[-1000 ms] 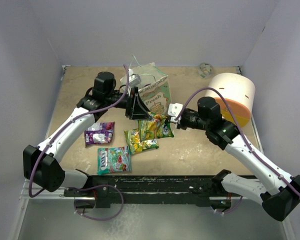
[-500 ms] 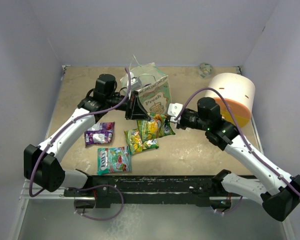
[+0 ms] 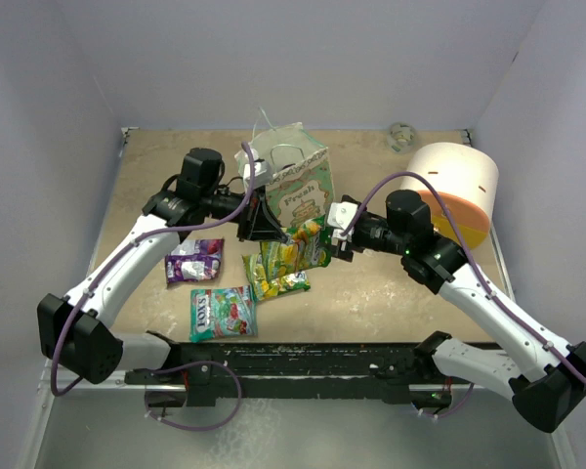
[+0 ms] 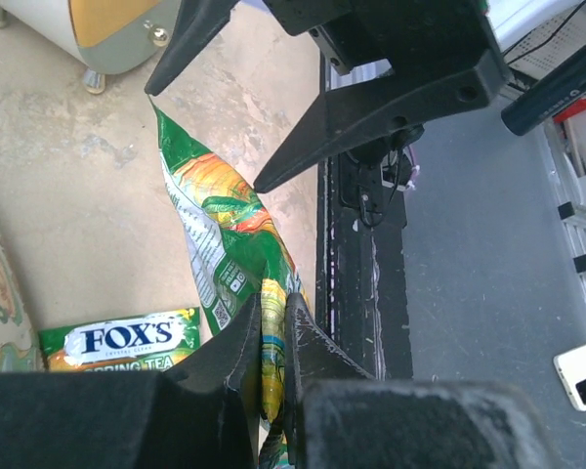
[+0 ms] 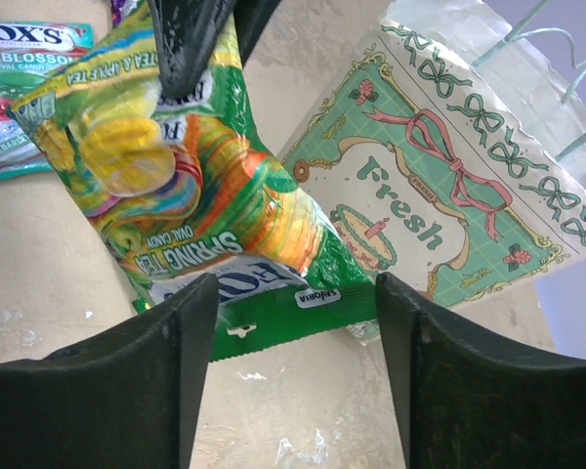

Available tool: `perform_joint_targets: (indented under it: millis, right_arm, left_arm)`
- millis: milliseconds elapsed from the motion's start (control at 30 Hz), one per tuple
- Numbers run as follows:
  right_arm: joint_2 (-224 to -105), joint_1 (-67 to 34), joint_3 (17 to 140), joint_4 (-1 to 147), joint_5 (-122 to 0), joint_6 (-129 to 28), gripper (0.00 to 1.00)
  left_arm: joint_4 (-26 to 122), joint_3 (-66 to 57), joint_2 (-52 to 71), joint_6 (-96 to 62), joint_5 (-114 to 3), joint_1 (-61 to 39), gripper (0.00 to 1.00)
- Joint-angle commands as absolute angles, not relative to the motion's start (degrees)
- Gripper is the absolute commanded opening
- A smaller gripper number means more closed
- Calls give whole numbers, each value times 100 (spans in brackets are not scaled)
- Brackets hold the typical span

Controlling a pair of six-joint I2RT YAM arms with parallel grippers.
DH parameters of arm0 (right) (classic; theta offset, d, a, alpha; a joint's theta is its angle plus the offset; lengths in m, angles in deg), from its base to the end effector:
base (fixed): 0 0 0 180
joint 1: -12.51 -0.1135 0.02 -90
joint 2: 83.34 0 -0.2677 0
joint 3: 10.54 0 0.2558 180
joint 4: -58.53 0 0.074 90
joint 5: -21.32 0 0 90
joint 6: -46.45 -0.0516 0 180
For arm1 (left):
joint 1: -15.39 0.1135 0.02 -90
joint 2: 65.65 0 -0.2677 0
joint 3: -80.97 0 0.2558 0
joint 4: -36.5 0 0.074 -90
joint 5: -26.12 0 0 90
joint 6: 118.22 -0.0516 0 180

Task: Place the snacks into the paper bag
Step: Place the snack in the paper bag.

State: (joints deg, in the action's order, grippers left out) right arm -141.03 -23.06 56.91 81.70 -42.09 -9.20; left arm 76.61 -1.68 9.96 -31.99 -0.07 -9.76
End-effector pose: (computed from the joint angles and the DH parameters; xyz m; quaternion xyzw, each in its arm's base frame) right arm 0.1866 0.1618 0.3553 -0.5545 0.5443 0.1869 0.6011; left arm 0.2414 -0.1645 0.3513 0.4303 0.6598 -0.5316 0.3114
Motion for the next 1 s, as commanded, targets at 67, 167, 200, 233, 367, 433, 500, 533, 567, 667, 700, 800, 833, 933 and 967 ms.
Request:
perform_joint_targets:
  millis: [67,167,200,233,367,433,500,533,567,667,700,800,833,933,967]
  right_arm:
    - [-14031,-1992,5726,8063,-3926,-1015,74]
    - [-13976,-1665,5735,8062,-3702,-1116,75]
    - [-13950,-1558,5730,8054,-3644,-1146,76]
    - [-13907,-1458,5719,8047,-3597,-1154,77]
    - [-13793,-1176,5703,8010,-3629,-1190,81]
    - [-13755,-1090,5716,8018,-3583,-1207,82]
    - [-13719,-1016,5708,8023,-3530,-1226,83]
    - [-13702,-990,5701,8026,-3502,-1234,84]
    - [-13692,-964,5680,8020,-3492,-1230,84]
    - [-13666,-898,5647,8010,-3486,-1223,86]
    - [-13654,-874,5653,8017,-3478,-1222,87]
    - [-13615,-833,5695,8091,-3511,-1222,88]
    - [-13595,-832,5738,8146,-3555,-1227,88]
    - [-13470,-815,5778,8262,-3686,-1235,88]
    - [-13416,-803,5738,8253,-3714,-1239,88]
  left_arm:
    - [8353,-566,239,-4238,60,-565,0]
    - [8932,-651,-90,-4926,-56,-365,0]
    - [9115,-685,-204,-5127,-127,-286,0]
    - [9292,-725,-317,-5304,-194,-193,0]
    - [9802,-1047,-786,-5683,-741,198,0]
    - [9994,-1263,-921,-5763,-1078,308,0]
    - [10093,-1451,-1032,-5753,-1331,418,0]
    - [10115,-1545,-1069,-5742,-1447,485,0]
    - [10121,-1633,-1091,-5708,-1552,551,0]
    - [10005,-1908,-1084,-5434,-1868,745,0]
    - [9969,-2003,-1061,-5347,-1976,774,0]
    - [9893,-2312,-954,-5179,-2319,782,0]
    - [9879,-2411,-900,-5160,-2408,783,0]
    - [9747,-2645,-746,-5260,-2602,783,0]
    - [9703,-2702,-685,-5336,-2638,781,0]
